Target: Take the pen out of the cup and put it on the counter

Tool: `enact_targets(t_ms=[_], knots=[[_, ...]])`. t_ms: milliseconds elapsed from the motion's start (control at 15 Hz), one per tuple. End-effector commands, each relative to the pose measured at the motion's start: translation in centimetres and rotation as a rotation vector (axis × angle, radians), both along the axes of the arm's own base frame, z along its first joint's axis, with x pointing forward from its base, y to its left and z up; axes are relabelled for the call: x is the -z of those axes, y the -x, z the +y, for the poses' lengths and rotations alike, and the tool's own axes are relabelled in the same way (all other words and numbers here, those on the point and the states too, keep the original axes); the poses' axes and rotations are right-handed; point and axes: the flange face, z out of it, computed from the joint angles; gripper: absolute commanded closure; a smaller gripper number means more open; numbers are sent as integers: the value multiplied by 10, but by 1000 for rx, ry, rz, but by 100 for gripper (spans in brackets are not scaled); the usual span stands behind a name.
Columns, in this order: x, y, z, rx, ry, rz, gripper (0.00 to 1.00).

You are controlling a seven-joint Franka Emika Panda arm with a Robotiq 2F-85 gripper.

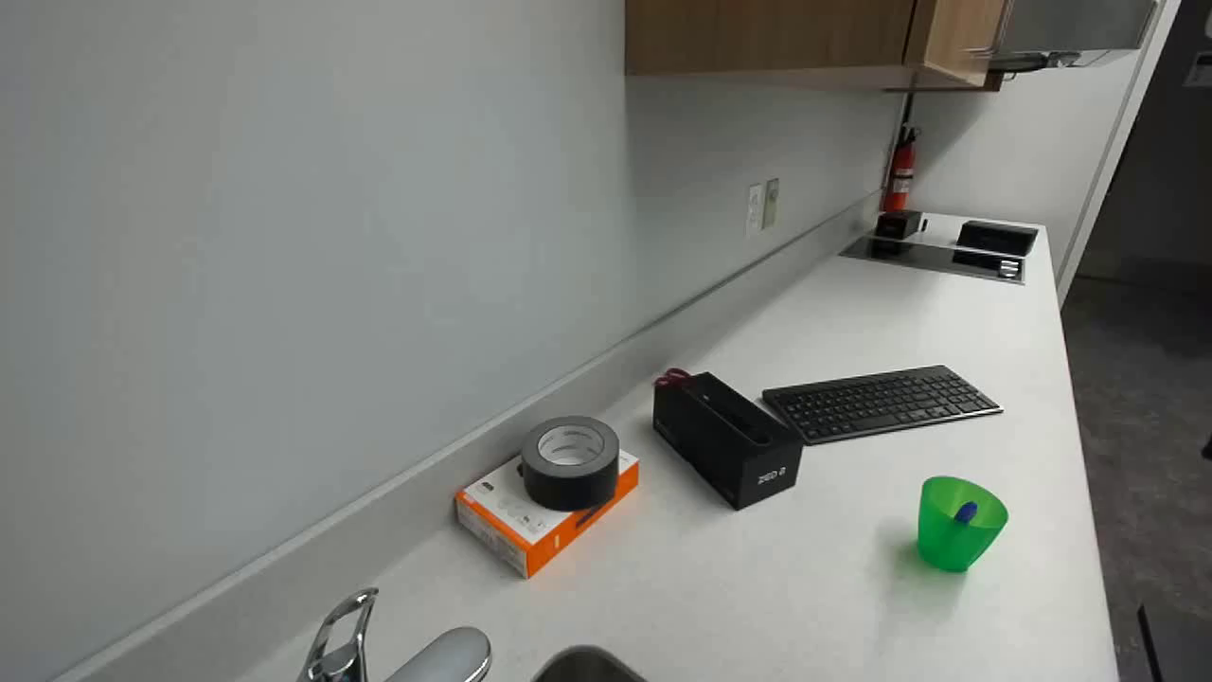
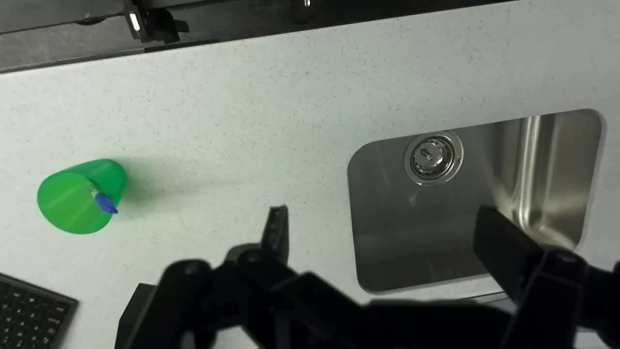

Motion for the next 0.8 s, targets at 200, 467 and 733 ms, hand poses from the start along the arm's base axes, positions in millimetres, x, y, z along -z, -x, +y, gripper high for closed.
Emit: enact_targets(t_ms=[200, 467, 733], knots=[[0, -1, 0, 0, 0, 4, 0], [0, -1, 0, 0, 0, 4, 0], [14, -26, -27, 54, 22, 6, 0]])
